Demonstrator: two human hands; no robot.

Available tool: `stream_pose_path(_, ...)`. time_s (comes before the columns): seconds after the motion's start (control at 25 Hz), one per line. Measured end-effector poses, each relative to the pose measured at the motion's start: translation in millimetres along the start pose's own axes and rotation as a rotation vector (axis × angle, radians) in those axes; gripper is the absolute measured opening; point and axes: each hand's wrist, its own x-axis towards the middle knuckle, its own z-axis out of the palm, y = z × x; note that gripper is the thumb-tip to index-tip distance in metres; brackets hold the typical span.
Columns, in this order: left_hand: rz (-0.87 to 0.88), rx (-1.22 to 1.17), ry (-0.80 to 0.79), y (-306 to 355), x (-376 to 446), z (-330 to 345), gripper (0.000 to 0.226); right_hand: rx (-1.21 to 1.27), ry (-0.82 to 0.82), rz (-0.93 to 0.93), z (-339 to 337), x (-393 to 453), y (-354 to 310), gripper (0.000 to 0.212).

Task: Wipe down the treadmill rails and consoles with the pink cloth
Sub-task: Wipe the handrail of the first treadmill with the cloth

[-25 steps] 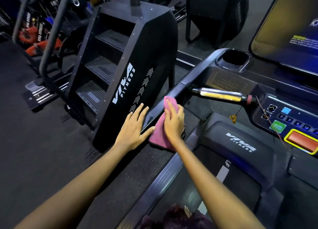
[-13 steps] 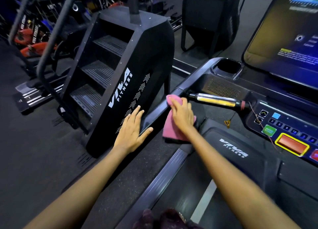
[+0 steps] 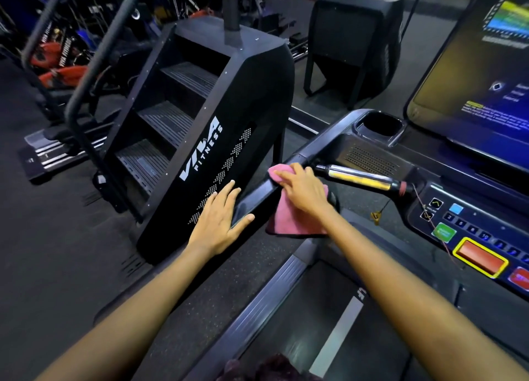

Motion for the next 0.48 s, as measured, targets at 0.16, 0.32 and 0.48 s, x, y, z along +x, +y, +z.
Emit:
stream_pose_path(0.16, -0.019, 0.014, 0.001, 2.3, -1.5, -0.8, 0.094, -0.036, -0.033, 0.171, -16.5, 39.4, 9.1, 0.027)
stream_pose_path(0.32, -0.025, 0.034, -0.004, 0.1, -0.8, 0.8, 0.094, -0.154, -0.083, 0.005, -12.5, 34.1, -25.8, 0.03)
stream_pose_path(0.48, -0.011, 0.059, 0.006, 3.5, -2.7, -0.7, 0.098, -0.161, -0.127, -0.191, -14.6, 2.8, -17.9, 0.034)
